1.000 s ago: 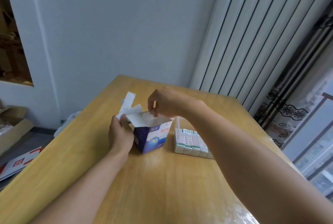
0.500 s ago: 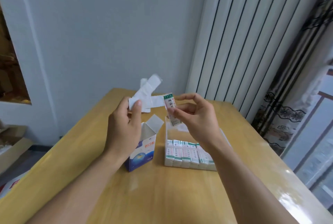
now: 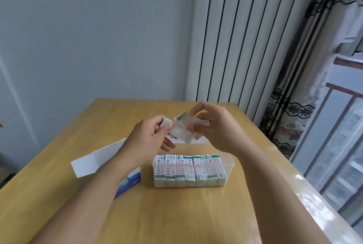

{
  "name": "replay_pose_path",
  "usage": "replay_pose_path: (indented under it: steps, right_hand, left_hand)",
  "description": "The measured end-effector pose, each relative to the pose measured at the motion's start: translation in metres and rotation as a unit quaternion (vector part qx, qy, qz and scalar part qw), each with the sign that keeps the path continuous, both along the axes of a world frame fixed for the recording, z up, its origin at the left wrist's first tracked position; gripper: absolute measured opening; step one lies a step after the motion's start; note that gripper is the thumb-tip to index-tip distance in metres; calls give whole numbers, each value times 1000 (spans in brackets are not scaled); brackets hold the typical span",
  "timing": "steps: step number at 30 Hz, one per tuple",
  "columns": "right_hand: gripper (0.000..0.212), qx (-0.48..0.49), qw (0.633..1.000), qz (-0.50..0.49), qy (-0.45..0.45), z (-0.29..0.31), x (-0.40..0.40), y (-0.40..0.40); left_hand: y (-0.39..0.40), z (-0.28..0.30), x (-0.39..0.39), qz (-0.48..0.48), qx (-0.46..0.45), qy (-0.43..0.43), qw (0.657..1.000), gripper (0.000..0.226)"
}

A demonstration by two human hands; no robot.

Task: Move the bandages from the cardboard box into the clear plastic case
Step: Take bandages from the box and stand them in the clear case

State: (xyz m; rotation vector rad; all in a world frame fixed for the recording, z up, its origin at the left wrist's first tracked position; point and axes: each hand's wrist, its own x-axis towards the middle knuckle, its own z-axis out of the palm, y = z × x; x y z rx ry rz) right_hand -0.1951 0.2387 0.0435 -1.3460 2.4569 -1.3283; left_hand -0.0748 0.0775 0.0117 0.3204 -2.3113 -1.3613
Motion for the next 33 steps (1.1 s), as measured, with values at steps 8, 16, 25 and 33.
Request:
replay_pose_path:
  steps: [8, 16, 25, 33]
  right_hand:
    - [9, -89, 973, -64, 204, -4, 6, -10]
    - [13, 24, 935, -10, 354, -16, 7, -17]
    - [16, 21, 984, -29, 173, -15, 7, -18]
    - [21, 13, 998, -63, 10, -16, -3, -13]
  left_hand:
    - [8, 2, -7, 42, 269, 6, 962, 19]
    - [-2, 2, -8, -6, 485, 89, 870, 32]
    - [-2, -5, -13, 66, 333, 82, 937, 35]
    - [0, -6, -13, 12, 317, 68, 946, 26]
